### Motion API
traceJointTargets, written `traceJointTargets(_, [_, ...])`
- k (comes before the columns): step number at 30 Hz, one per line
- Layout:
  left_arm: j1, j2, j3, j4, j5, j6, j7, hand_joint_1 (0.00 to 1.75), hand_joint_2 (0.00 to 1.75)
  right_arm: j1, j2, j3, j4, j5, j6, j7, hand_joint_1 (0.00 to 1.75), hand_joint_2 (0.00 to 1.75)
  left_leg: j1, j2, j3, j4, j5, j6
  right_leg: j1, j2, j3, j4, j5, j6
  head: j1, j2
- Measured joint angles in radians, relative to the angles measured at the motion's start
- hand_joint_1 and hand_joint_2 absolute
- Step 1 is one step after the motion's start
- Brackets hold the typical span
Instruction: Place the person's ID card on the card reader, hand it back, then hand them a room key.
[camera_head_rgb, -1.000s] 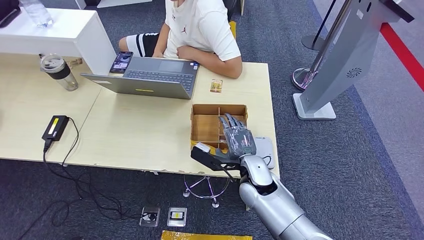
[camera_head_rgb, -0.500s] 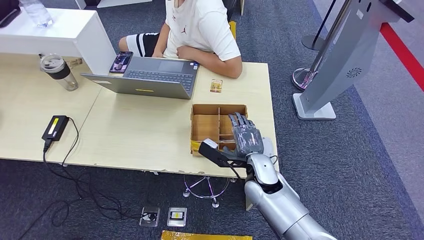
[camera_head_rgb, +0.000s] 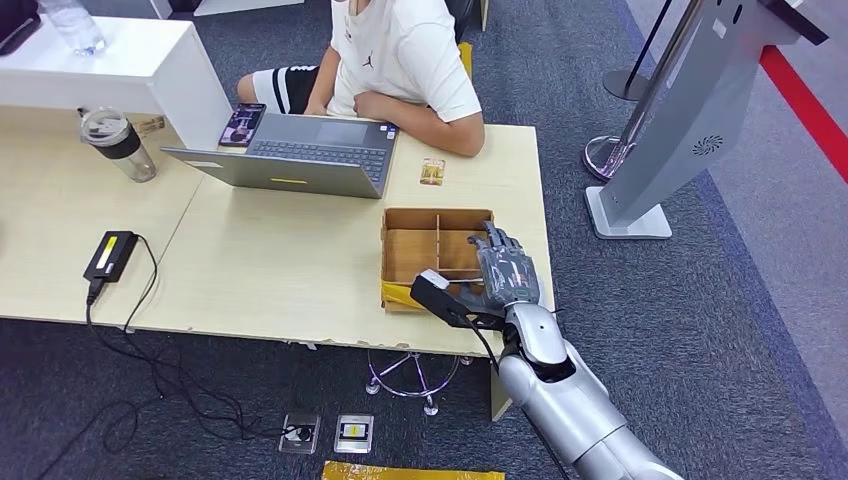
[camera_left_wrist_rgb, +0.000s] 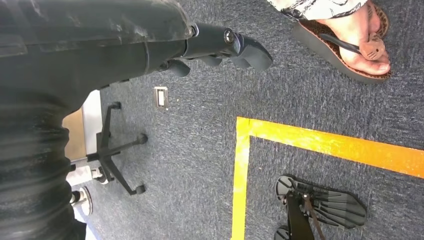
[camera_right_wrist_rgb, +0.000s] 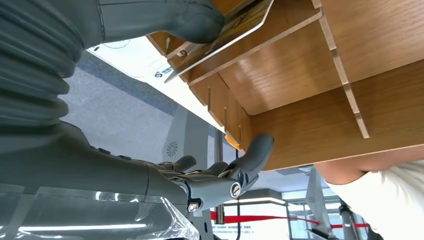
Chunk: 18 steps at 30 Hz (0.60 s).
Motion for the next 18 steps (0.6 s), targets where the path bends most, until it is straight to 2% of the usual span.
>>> traceJointTargets(2, [0.000,0.000,0.000,0.000,0.001,0.000,0.000,0.00,1.75,0.000,0.000,0.000,0.000,0.000,0.003,-0.002,1.05,1.75,0.000,0.000,0.000,0.000,0.000,0.000,0.000,0.000,0.000,0.000,0.000,0.000,0.000,0.000])
traceJointTargets(4, [0.000,0.000,0.000,0.000,0.003,0.000,0.000,0.00,1.75,0.000,0.000,-0.001,0.000,0.000,0.008,-0.003,1.40,1.75,0.000,0.000,0.000,0.000,0.000,0.000,0.000,0.000,0.000,0.000,0.000,0.000,0.000,0.000])
traceJointTargets(6, [0.000,0.000,-0.001,0.000,0.006,0.001,0.000,0.00,1.75,0.000,0.000,-0.001,0.000,0.000,0.015,-0.005,1.54,1.75,0.000,0.000,0.000,0.000,0.000,0.000,0.000,0.000,0.000,0.000,0.000,0.000,0.000,0.000])
traceJointTargets(18, [-0.001,0.000,-0.001,0.000,0.019,0.004,0.004,0.00,1.75,0.000,0.003,-0.003,0.000,0.002,0.046,-0.022,1.64,1.75,0.000,0.000,0.000,0.000,0.000,0.000,0.000,0.000,0.000,0.000,0.000,0.000,0.000,0.000])
